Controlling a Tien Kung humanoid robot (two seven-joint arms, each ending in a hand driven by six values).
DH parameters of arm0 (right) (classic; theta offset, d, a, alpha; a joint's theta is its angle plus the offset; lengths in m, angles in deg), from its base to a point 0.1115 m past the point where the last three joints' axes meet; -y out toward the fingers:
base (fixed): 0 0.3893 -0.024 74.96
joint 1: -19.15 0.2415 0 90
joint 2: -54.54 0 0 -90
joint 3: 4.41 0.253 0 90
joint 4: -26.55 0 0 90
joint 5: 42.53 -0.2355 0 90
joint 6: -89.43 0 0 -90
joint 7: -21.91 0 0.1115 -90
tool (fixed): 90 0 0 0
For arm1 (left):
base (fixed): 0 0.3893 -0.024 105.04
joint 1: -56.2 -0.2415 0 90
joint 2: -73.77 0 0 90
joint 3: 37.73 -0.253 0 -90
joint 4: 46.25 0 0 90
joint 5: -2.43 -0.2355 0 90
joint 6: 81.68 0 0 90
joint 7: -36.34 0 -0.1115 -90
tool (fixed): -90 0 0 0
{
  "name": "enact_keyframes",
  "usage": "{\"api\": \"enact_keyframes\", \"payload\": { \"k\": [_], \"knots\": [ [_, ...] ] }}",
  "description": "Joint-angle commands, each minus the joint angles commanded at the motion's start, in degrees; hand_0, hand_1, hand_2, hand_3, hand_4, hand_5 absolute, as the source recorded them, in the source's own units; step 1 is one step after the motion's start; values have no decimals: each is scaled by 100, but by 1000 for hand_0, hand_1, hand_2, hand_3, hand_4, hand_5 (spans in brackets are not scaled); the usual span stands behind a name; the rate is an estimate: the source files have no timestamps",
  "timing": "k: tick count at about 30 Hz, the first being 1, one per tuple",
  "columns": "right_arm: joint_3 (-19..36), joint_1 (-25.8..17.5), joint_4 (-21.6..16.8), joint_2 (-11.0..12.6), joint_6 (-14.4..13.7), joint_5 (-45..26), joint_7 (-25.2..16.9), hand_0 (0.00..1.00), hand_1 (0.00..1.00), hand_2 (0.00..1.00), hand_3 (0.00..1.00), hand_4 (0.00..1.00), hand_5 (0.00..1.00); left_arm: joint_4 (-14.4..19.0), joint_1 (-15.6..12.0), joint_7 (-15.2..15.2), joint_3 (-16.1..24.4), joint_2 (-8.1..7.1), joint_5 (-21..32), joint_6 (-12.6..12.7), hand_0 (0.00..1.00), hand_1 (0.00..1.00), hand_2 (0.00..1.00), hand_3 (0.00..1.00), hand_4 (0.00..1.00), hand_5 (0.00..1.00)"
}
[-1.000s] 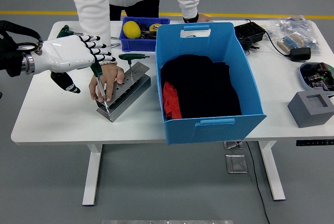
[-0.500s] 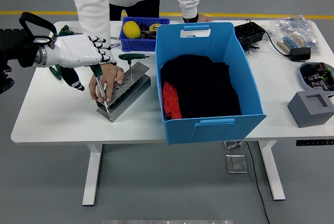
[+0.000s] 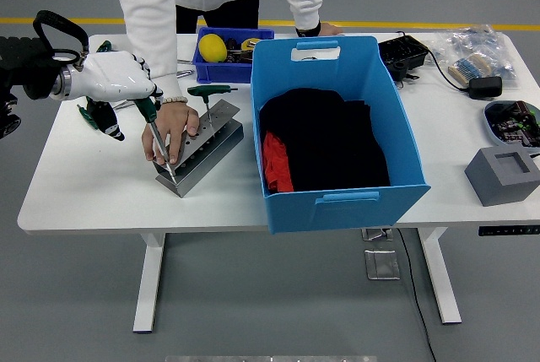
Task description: Lift tool from toolbox,place it in box,lift tool from toolbox,place it in box
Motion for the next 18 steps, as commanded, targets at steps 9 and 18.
{"api": "enact_keyframes", "payload": {
  "k": [9, 18],
  "knots": [
    [-52, 23, 0, 14, -32, -61, -34, 681, 674, 758, 681, 960, 750, -88, 99, -55, -175, 93, 67, 127, 593, 446, 376, 532, 998, 227],
    [-77, 28, 0, 22, -38, -61, -40, 677, 669, 756, 678, 958, 746, -241, 93, -91, -272, 177, 303, 179, 484, 325, 296, 423, 998, 232]
  ]
}}
